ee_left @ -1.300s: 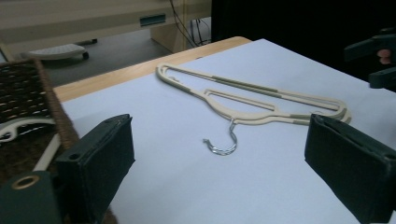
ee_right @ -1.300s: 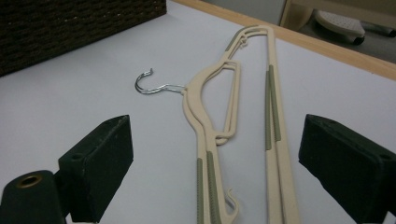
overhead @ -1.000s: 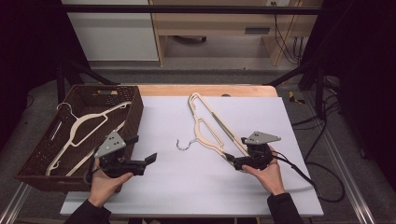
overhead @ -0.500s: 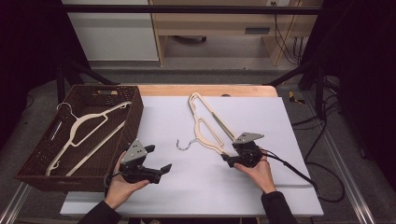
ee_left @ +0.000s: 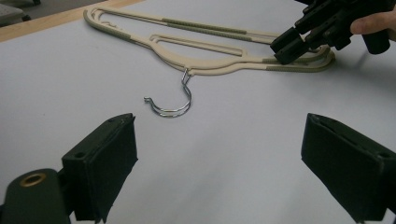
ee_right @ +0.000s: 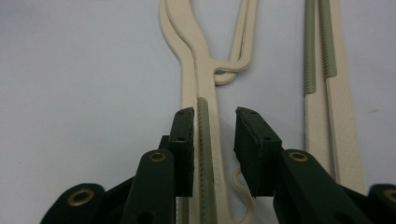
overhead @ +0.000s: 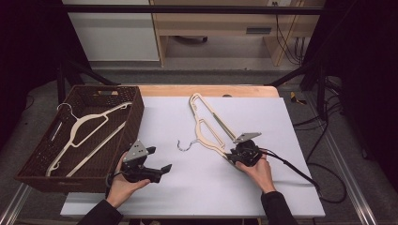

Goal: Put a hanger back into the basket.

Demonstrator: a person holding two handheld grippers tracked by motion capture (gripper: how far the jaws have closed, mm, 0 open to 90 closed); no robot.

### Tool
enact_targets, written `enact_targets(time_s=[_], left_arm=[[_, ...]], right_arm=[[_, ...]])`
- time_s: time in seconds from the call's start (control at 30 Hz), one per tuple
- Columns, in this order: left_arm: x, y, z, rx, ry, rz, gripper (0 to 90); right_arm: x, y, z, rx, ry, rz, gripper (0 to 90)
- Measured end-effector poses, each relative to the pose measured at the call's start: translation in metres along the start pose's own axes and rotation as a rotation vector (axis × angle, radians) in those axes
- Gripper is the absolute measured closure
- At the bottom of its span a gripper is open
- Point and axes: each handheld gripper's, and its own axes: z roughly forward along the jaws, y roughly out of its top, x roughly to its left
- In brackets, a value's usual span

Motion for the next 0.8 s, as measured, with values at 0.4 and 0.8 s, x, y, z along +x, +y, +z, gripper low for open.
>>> enact_targets(time_s=[0.4, 0.8], left_arm=[[-0.0004, -0.0008, 0.0017, 0.013, 0.000, 0.006, 11.3], [0.0015, -0.0014, 0.0024, 0.016, 0.002, 0.003, 11.7]], right_arm=[[-0.0080, -0.0040, -0.0011, 0.020, -0.008, 0.012, 77.1], [-0.0065, -0.0057, 0.0004, 0.033, 0.003, -0.034, 78.4]])
